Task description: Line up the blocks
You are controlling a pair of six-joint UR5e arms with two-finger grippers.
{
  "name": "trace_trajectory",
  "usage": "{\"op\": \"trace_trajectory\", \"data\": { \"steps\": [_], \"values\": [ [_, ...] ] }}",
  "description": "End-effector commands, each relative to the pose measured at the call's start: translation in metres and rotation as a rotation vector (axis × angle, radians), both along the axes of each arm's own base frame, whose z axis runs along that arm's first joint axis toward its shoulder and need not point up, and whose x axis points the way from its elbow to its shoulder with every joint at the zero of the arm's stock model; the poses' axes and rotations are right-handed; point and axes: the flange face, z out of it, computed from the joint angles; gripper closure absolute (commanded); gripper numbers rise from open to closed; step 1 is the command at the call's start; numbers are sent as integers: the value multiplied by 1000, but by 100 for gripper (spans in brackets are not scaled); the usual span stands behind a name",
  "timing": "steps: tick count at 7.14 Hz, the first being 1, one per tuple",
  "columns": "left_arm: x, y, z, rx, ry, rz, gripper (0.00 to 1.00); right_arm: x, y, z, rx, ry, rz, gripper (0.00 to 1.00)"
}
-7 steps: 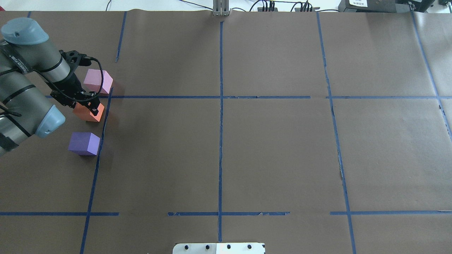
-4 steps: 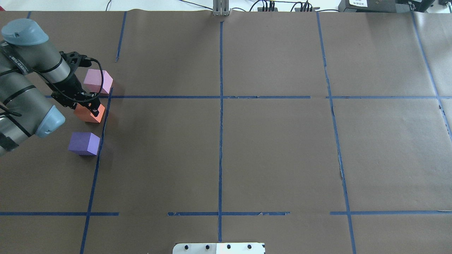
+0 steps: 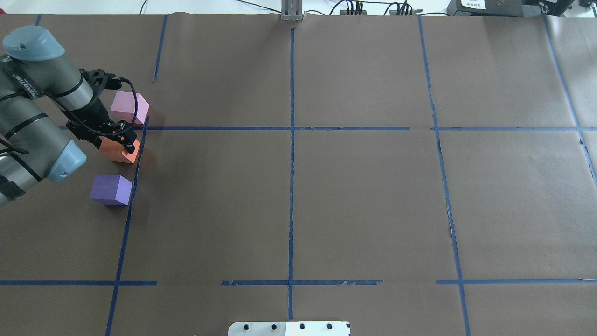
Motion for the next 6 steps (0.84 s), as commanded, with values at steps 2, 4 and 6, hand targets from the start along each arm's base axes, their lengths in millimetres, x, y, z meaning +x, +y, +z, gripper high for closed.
{"op": "trace_trajectory", "data": {
  "steps": [2,4,6],
  "values": [
    [-2,0,-4,7,4,-3,0,0,0,0,0,0,0,0],
    [-25,-4,-26,46,23,-36,0,0,0,0,0,0,0,0],
    [-63,-12,-53,83,40,-100,0,0,0,0,0,0,0,0]
  ]
}}
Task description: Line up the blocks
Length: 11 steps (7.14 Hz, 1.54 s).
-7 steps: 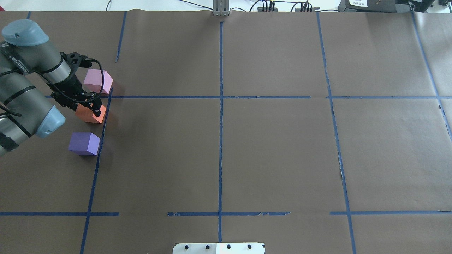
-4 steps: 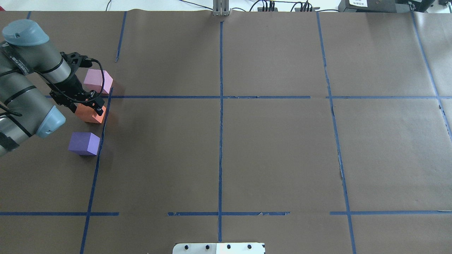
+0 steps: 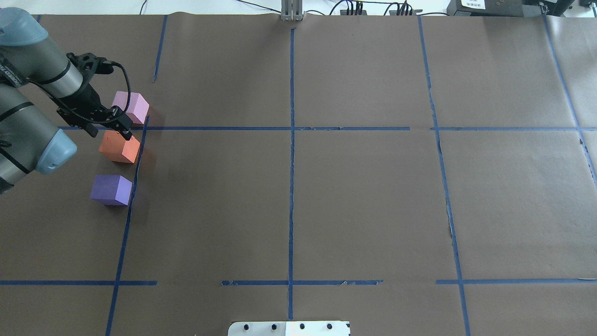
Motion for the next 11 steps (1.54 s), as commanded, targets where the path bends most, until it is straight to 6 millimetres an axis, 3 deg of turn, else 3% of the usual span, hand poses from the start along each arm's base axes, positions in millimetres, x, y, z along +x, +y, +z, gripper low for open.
{"op": "trace_trajectory", "data": {
  "steps": [1,2,4,6,8,10,11],
  "values": [
    [-55,-3,-20,27,12,-80,0,0,0,0,0,0,0,0],
    [-76,5,1,25,9,-101,0,0,0,0,0,0,0,0],
    [-115,38,37,-15,-7,-133,0,0,0,0,0,0,0,0],
    [-193,33,66,-31,-24,-266,0,0,0,0,0,0,0,0],
    [-264,51,111,116,-32,-193,0,0,0,0,0,0,0,0],
    [-308,66,155,161,-54,-157,0,0,0,0,0,0,0,0],
    [-319,79,171,140,-60,-168,0,0,0,0,0,0,0,0]
  ]
}}
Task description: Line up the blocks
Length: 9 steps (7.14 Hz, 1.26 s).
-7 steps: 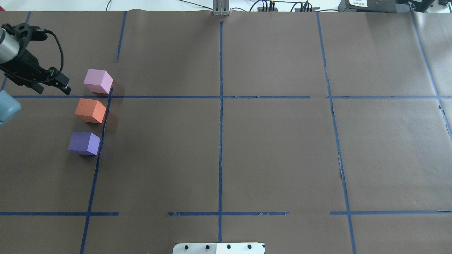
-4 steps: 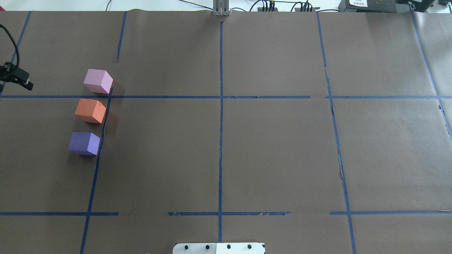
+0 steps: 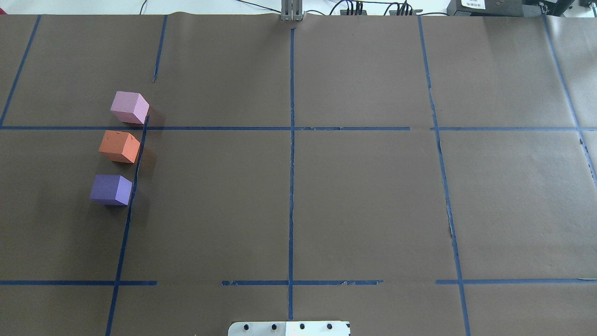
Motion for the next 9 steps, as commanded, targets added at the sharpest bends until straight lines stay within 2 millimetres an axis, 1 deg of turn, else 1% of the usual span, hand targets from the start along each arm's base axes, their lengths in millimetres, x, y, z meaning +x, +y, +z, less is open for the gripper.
{"op": "trace_trajectory", "data": {
  "steps": [1,2,3,6,7,9],
  "values": [
    [-29,21,30,3,-15,9,0,0,0,0,0,0,0,0],
    [-37,33,37,-10,-17,1,0,0,0,0,0,0,0,0],
    [-38,39,43,-21,-17,0,0,0,0,0,0,0,0,0],
    [-37,44,53,-56,-19,-6,0,0,0,0,0,0,0,0],
    [-37,44,52,-73,-20,-7,0,0,0,0,0,0,0,0],
    [-40,41,49,-161,-23,-11,0,0,0,0,0,0,0,0]
  ]
}}
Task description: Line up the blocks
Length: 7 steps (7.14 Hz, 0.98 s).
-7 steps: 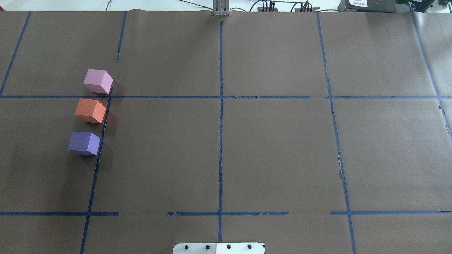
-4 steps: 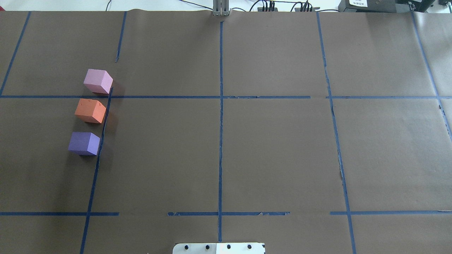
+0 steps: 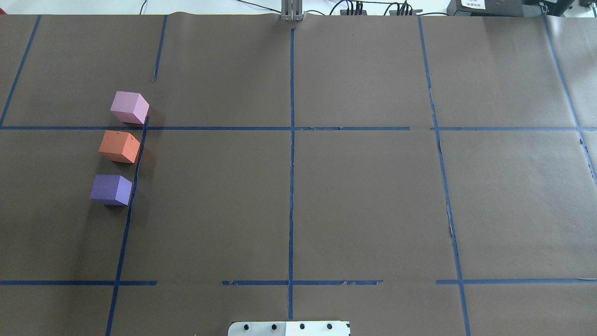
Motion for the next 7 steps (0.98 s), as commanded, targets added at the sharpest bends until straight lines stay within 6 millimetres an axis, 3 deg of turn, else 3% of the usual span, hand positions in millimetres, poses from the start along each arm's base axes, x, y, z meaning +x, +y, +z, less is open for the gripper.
{"op": "trace_trajectory", "data": {
  "steps": [1,7],
  "values": [
    [-7,1,-3,-60,-1,-13,0,0,0,0,0,0,0,0],
    [-15,9,1,-60,1,-24,0,0,0,0,0,0,0,0]
  ]
}}
